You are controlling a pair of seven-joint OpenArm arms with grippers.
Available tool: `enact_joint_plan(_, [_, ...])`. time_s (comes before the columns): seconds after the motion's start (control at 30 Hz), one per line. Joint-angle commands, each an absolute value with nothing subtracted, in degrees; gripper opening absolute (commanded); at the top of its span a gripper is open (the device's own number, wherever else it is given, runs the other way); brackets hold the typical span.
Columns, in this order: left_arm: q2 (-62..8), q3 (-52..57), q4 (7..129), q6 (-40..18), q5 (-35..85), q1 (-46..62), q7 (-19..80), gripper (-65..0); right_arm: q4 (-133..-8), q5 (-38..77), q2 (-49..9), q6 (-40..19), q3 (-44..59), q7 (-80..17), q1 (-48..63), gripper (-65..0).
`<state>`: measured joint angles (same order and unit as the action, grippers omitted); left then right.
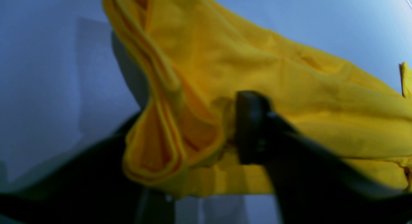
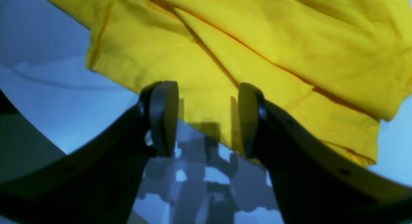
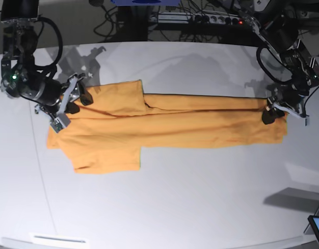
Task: Fold the T-shirt properly
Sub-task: 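Close the left gripper on the hem end fabric of the strip, then lift the hem end with the left gripper and fold it toward the right gripper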
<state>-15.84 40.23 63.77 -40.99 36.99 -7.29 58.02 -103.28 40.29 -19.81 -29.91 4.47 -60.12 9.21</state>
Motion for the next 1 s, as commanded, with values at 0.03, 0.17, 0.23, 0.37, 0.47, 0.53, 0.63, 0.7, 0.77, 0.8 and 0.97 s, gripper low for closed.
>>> enact_joint_plan(0.03, [-15.43,39.60,62.81,-40.00,31.96,-6.55,64.66,-49.0,-104.31,41.27,-20.53,-30.02,4.70,-59.21,8.57,-36.6])
enact_joint_plan(0.17, [-15.60,39.78,62.81,-40.00,31.96,-6.55,64.66,-50.6,-104.31,41.27,-20.62,-30.02,4.79,-59.21,8.57,-36.6])
enact_joint_plan(0.23, [-15.69,39.87,62.81,-40.00,31.96,-6.55,64.66,-50.7,-104.31,41.27,-20.62,-30.02,4.79,-59.21,8.57,-36.6])
enact_joint_plan(0.37, [-15.69,39.87,62.81,-40.00,31.96,-6.55,64.66,-54.3,-104.31,41.27,-20.62,-30.02,4.79,-59.12,8.57,-36.6])
enact_joint_plan(0.47, [-15.69,39.87,62.90,-40.00,31.96,-6.55,64.57,-60.8,-104.31,41.27,-20.62,-30.02,4.79,-59.12,8.57,-36.6])
enact_joint_plan(0.53, [-15.69,39.87,63.08,-40.00,31.96,-6.55,64.57,-65.0,-104.31,41.27,-20.62,-30.02,4.79,-59.12,8.57,-36.6])
enact_joint_plan(0.63, [-15.87,39.87,63.25,-40.00,31.96,-6.55,64.57,-65.0,-104.31,41.27,-20.62,-30.02,4.79,-59.03,8.57,-36.6])
enact_joint_plan(0.7, [-16.84,39.87,63.25,-40.00,31.96,-6.55,64.57,-65.0,-104.31,41.27,-20.62,-30.02,4.79,-59.03,8.57,-36.6])
enact_joint_plan(0.77, [-17.27,39.96,63.34,-40.00,31.96,-6.64,64.48,-65.0,-104.31,41.27,-20.62,-30.02,4.79,-59.03,8.57,-36.6])
enact_joint_plan(0.8, [-18.07,39.96,63.43,-40.00,31.96,-6.73,64.48,-65.0,-104.31,41.27,-20.62,-30.02,4.79,-59.03,8.57,-36.6])
enact_joint_plan(0.97, [-20.79,39.96,64.48,-40.00,31.96,-6.99,64.48,-65.0,-104.31,41.27,-20.53,-30.11,4.79,-59.03,8.57,-36.6])
